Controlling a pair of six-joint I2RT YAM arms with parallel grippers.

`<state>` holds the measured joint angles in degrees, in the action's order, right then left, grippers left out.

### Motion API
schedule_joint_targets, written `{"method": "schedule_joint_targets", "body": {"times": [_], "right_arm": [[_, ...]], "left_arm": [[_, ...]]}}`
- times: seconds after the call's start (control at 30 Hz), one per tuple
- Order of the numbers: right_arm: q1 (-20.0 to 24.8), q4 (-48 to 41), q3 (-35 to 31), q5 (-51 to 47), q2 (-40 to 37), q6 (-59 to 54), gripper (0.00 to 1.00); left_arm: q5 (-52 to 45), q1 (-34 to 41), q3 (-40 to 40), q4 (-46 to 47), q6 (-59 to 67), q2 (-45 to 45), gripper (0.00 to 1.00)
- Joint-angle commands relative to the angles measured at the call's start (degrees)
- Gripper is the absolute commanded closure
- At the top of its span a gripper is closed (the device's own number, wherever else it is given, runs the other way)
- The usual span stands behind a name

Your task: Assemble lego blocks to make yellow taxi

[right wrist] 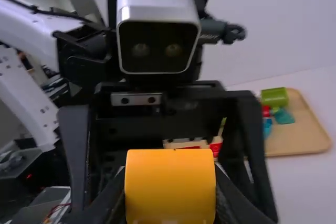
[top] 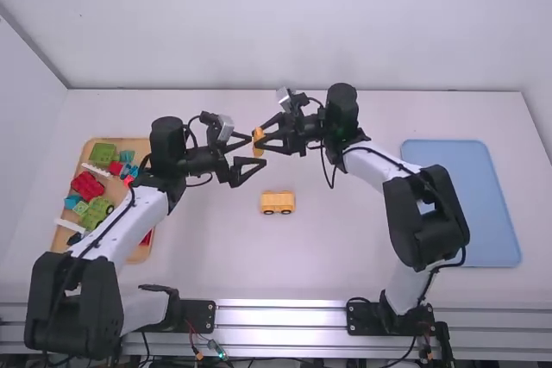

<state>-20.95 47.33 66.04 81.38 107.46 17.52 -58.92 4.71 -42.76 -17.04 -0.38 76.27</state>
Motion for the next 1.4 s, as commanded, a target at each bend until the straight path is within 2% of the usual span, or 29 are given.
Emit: {"method": "schedule_joint_targets", "body": {"times": [0.0, 0.17, 0.23, 0.27, 0.37, 0.4, 0.43, 0.5, 0.57, 0.6, 0.7, 0.73, 0.87, 1.03, 1.17, 1.37], "right_arm": [[1.7, -0.3, 1.5, -6.0, 0.5, -0.4, 1.0], [4.5, -7.8, 1.5, -17.3, 0.4, -4.4, 1.0], [5.7, -15.6, 1.5, -24.0, -0.3, -8.8, 1.0], [5.9, -16.9, 1.5, -24.9, -0.4, -9.5, 1.0], [6.7, -29.0, 1.5, -33.3, -2.7, -16.9, 1.0], [6.7, -32.1, 1.5, -35.7, -3.4, -18.9, 1.0], [6.5, -39.2, 1.5, -42.2, -5.4, -23.5, 1.0], [6.1, -44.0, 1.5, -47.2, -6.8, -26.3, 1.0], [4.4, -53.2, 1.5, -58.8, -9.7, -32.2, 1.0], [4.1, -54.6, 1.5, -60.4, -10.1, -33.0, 1.0], [0.2, -67.4, 1.5, -73.6, -11.3, -41.0, 1.0], [-0.1, -68.6, 1.5, -74.1, -11.3, -42.0, 1.0], [-3.2, -82.4, 1.5, -76.6, -10.3, -50.7, 1.0], [-5.7, -87.8, 1.4, -82.1, -5.6, -59.3, 1.0], [-7.3, -90.1, 1.4, -82.6, -1.5, -66.8, 1.0], [-7.9, -88.2, 1.4, -85.5, 4.0, -70.4, 1.0]], "left_arm": [[4.4, -0.2, 0.3, 0.9, 0.2, 0.0, 0.01], [12.9, -0.2, 0.3, 1.6, -0.2, 0.0, 0.01], [20.0, -0.2, 0.3, 4.4, -0.3, -0.1, 0.01], [20.5, -0.3, 0.3, 5.2, -0.2, -0.1, 0.01], [25.9, -0.2, 0.3, 7.2, 0.7, -0.1, 0.01], [26.3, -0.2, 0.3, 7.4, 2.0, -0.1, 0.01], [26.4, -0.2, 0.3, 7.6, 5.5, -0.1, 0.01], [25.8, -0.2, 0.3, 7.6, 8.0, -0.1, 0.01], [22.1, -0.6, 0.3, 7.8, 12.8, -0.1, 0.01], [21.6, -0.8, 0.2, 7.8, 13.0, -0.1, 0.01], [17.1, -1.6, -0.2, 8.0, 14.4, -0.1, 0.01], [17.0, -1.6, -0.3, 8.0, 14.4, -0.1, 0.01], [16.9, -1.7, -0.9, 8.0, 14.4, -0.1, 0.01], [16.6, -1.5, -1.2, 8.0, 14.4, -0.1, 0.01], [16.3, -1.5, -1.2, 8.8, 14.7, -0.1, 0.01], [16.3, -1.4, -1.2, 10.2, 16.7, -0.1, 0.01]]}}
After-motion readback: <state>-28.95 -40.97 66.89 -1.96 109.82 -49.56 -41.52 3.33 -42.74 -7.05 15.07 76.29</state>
